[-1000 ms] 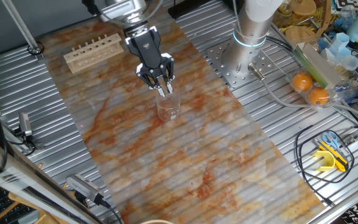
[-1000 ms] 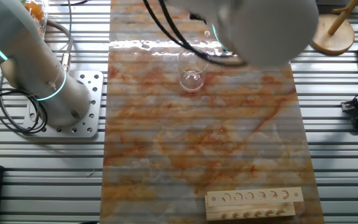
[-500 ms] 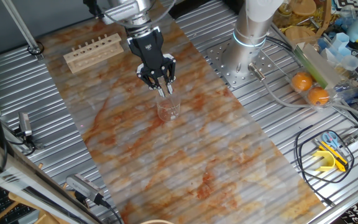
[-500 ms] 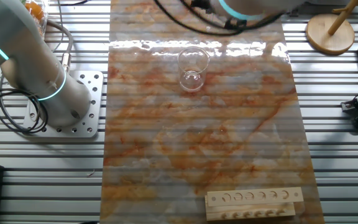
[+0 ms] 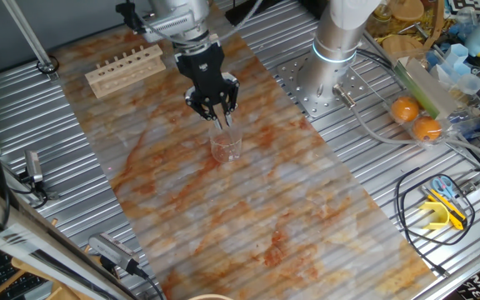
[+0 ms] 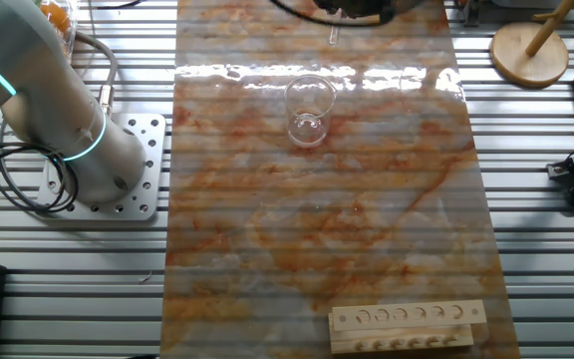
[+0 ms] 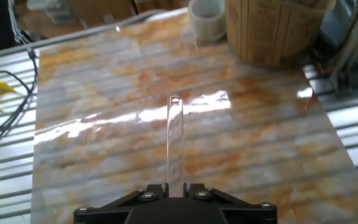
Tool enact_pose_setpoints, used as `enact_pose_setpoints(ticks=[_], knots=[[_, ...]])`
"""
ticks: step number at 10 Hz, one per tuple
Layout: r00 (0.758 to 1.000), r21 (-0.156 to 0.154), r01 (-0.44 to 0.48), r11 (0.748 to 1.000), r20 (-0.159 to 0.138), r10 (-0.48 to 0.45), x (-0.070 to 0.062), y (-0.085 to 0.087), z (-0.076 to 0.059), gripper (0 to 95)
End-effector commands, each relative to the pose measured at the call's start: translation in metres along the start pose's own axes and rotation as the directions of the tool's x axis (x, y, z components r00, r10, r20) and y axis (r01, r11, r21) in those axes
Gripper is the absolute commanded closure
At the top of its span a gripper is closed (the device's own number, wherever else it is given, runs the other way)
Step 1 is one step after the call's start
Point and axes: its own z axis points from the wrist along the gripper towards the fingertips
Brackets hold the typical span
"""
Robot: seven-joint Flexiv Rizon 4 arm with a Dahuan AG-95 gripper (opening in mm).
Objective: Pour out the test tube
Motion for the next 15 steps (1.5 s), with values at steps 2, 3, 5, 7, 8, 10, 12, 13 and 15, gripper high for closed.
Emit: enact_pose_setpoints(ticks=[2, 3, 5, 7, 8, 10, 12, 13, 15], knots=[[0.995, -0.003, -0.002, 1.000, -0.096, 0.002, -0.001, 0.000, -0.004, 95.0], [0.992, 0.000, 0.011, 1.000, -0.129, -0.011, -0.001, 0.000, -0.006, 95.0], [0.984, -0.001, 0.039, 0.999, -0.172, -0.039, 0.001, 0.000, -0.009, 95.0], [0.967, 0.000, 0.076, 0.997, -0.244, -0.074, 0.004, -0.001, -0.014, 95.0], [0.953, 0.003, 0.090, 0.996, -0.291, -0.086, 0.006, -0.001, -0.018, 95.0], [0.932, -0.003, 0.118, 0.993, -0.345, -0.111, 0.013, -0.004, -0.027, 95.0], [0.909, -0.016, 0.139, 0.990, -0.395, -0.134, 0.020, -0.005, -0.036, 95.0], [0.900, -0.013, 0.133, 0.991, -0.417, -0.127, 0.023, -0.005, -0.040, 95.0], [0.868, -0.015, 0.136, 0.991, -0.480, -0.127, 0.030, -0.005, -0.048, 95.0]])
